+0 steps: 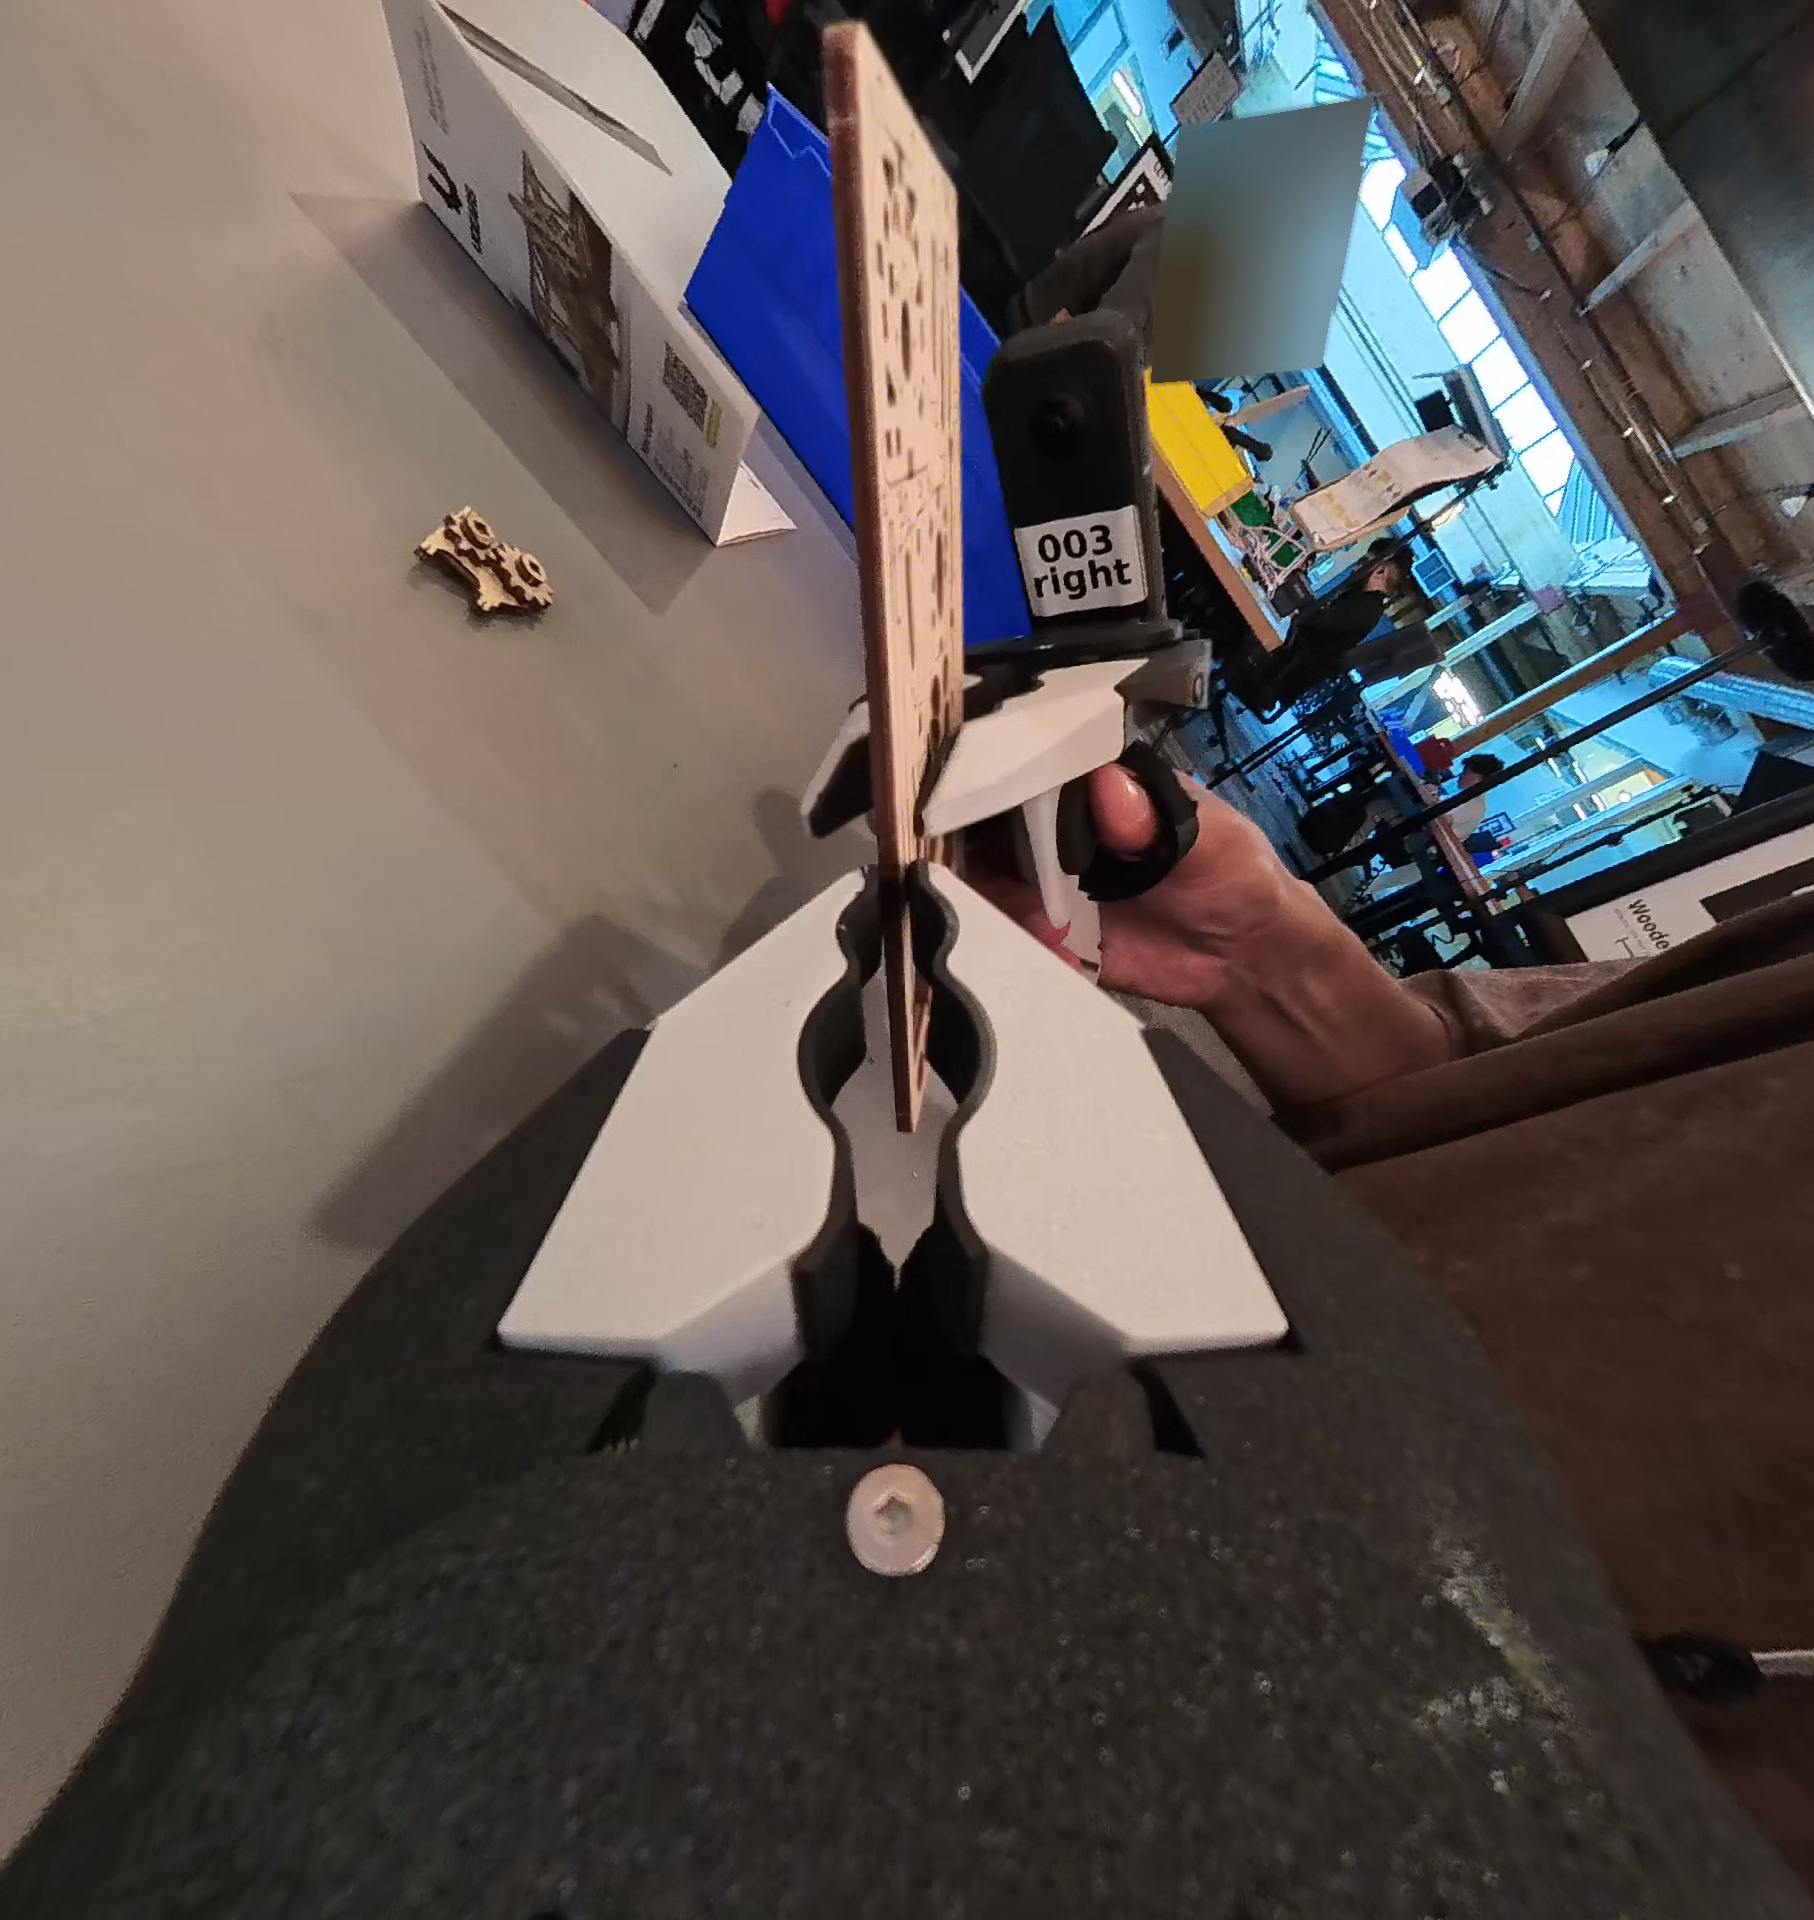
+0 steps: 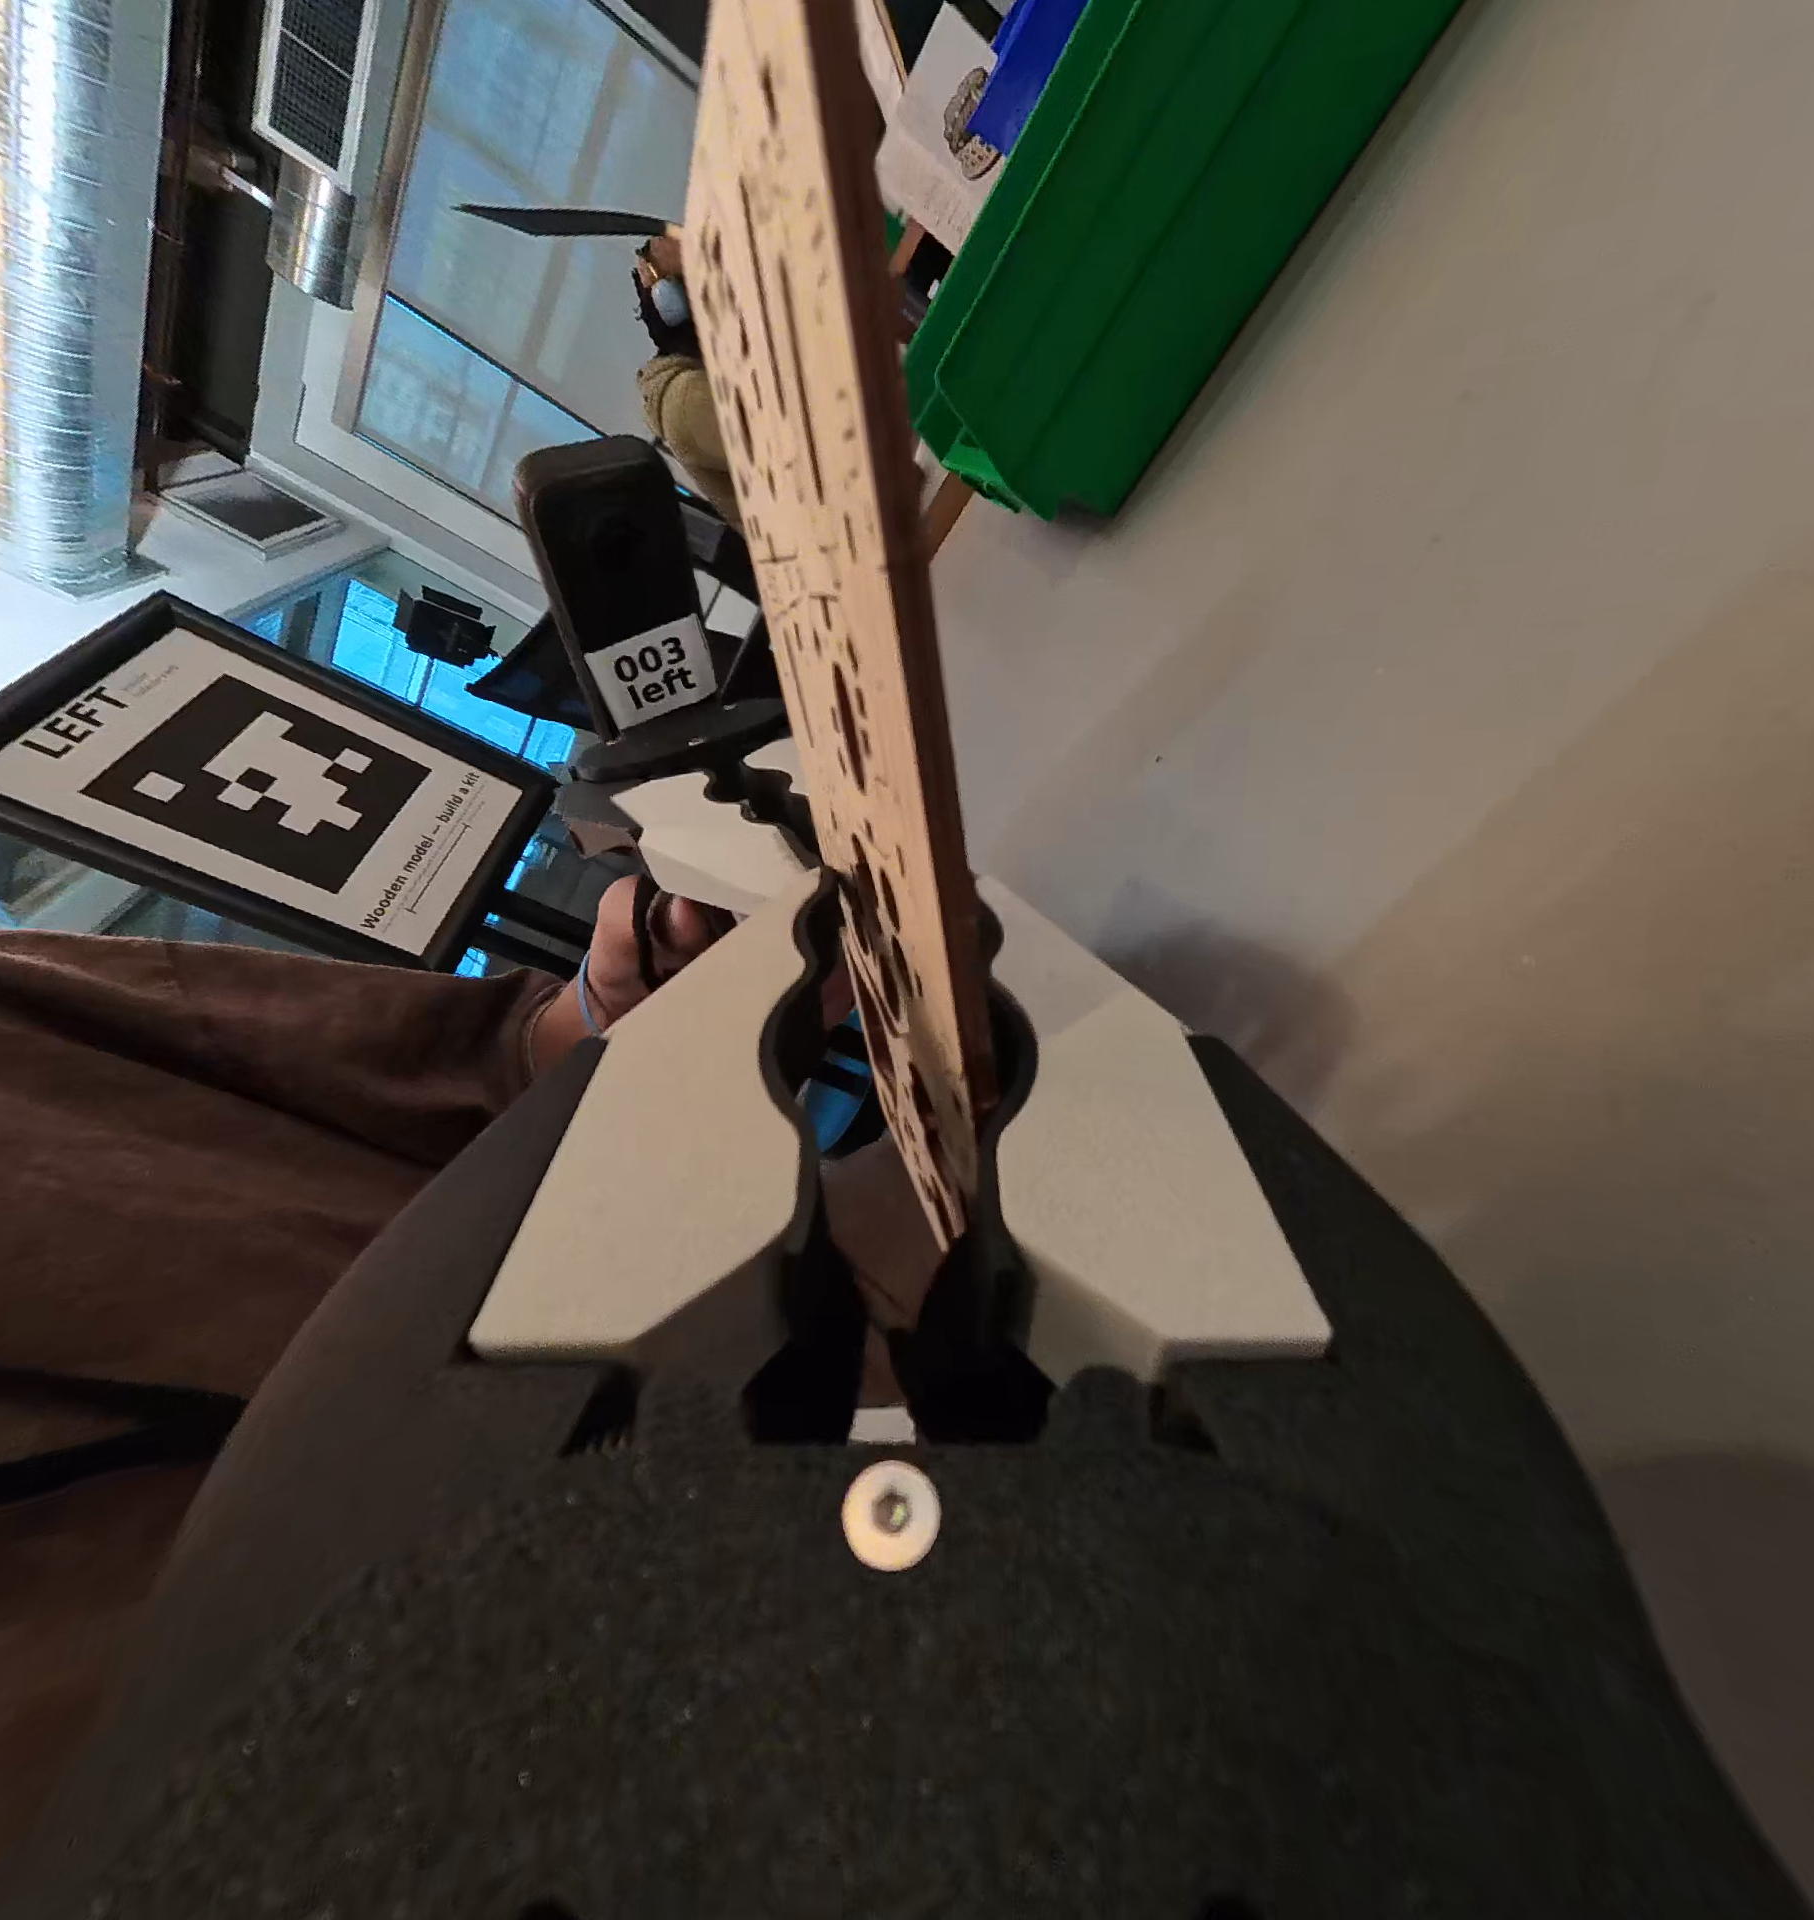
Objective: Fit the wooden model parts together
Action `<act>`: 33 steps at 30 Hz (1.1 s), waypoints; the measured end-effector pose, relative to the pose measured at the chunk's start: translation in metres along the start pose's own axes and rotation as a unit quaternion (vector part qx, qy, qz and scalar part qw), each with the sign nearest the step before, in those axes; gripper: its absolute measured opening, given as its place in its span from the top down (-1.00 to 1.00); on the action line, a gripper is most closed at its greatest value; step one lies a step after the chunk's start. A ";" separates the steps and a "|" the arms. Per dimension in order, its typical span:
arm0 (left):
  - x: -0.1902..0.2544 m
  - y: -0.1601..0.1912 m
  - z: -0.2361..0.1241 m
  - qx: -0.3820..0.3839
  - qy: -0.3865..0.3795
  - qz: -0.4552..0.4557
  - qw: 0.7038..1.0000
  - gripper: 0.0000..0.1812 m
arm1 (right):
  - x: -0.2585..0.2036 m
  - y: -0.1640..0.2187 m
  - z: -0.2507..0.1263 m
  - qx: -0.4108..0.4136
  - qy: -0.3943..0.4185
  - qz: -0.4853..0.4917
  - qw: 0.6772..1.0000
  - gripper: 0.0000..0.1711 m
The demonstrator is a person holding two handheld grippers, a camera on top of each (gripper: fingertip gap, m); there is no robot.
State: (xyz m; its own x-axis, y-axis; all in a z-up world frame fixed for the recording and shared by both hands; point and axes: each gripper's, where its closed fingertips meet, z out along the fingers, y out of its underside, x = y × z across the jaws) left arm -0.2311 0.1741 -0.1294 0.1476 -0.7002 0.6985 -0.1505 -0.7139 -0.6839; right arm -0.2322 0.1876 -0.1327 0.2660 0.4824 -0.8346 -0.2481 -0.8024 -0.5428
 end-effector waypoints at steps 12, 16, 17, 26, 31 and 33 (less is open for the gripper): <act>-0.006 0.008 0.000 -0.011 -0.029 0.015 0.999 0.97 | 0.008 0.004 0.002 -0.011 0.050 -0.071 0.996 0.76; -0.010 0.010 0.003 -0.017 -0.035 0.024 0.999 0.97 | 0.011 0.005 0.001 -0.011 0.044 -0.065 0.997 0.81; -0.010 0.008 0.003 -0.014 -0.031 0.020 0.999 0.97 | 0.011 0.003 0.001 -0.004 0.037 -0.059 0.998 0.81; -0.005 0.003 0.002 -0.004 0.021 -0.033 0.999 0.70 | -0.004 -0.007 -0.005 0.034 -0.046 0.013 0.998 0.97; 0.002 0.010 0.007 -0.021 0.035 -0.025 0.999 0.92 | -0.012 -0.001 0.007 0.033 -0.058 0.003 0.998 0.96; 0.007 0.008 0.005 -0.017 0.062 -0.038 0.997 0.97 | -0.013 -0.002 0.008 0.036 -0.059 -0.007 0.998 0.87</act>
State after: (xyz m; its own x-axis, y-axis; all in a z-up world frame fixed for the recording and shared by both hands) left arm -0.2269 0.1633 -0.1311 0.0384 -0.6366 0.7702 -0.1778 -0.7628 -0.6217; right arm -0.2422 0.1859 -0.1215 0.1592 0.5341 -0.8303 -0.3126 -0.7705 -0.5556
